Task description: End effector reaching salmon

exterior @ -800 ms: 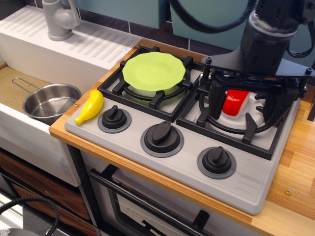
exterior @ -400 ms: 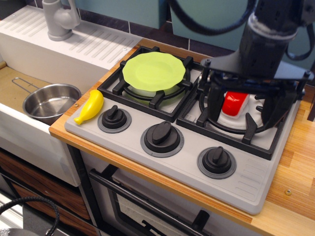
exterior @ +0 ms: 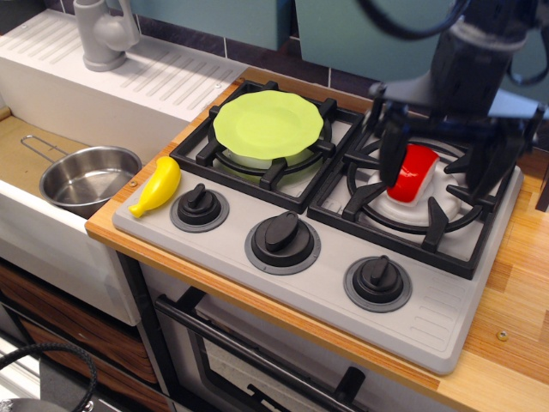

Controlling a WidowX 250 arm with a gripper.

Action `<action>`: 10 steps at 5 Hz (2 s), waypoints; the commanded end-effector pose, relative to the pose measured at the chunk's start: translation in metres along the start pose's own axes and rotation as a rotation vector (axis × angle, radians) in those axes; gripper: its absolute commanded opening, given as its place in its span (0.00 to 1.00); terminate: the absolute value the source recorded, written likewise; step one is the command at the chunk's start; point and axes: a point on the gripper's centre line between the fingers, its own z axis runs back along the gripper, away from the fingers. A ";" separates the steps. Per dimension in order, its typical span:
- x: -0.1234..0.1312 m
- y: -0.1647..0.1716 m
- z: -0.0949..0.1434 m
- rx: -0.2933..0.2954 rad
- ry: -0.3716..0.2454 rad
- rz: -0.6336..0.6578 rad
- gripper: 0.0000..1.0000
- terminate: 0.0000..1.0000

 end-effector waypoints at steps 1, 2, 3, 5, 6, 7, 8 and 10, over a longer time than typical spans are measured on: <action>0.037 -0.011 0.019 -0.020 -0.049 0.000 1.00 0.00; 0.050 -0.010 0.013 -0.017 -0.075 -0.024 1.00 0.00; 0.060 -0.007 0.004 -0.032 -0.102 -0.067 1.00 0.00; 0.073 -0.008 -0.010 -0.055 -0.138 -0.129 1.00 0.00; 0.079 -0.009 -0.012 -0.053 -0.143 -0.144 1.00 0.00; 0.082 -0.010 -0.012 -0.047 -0.150 -0.152 1.00 0.00; 0.085 -0.008 -0.012 -0.036 -0.142 -0.166 1.00 0.00; 0.084 -0.009 -0.014 -0.036 -0.120 -0.177 1.00 0.00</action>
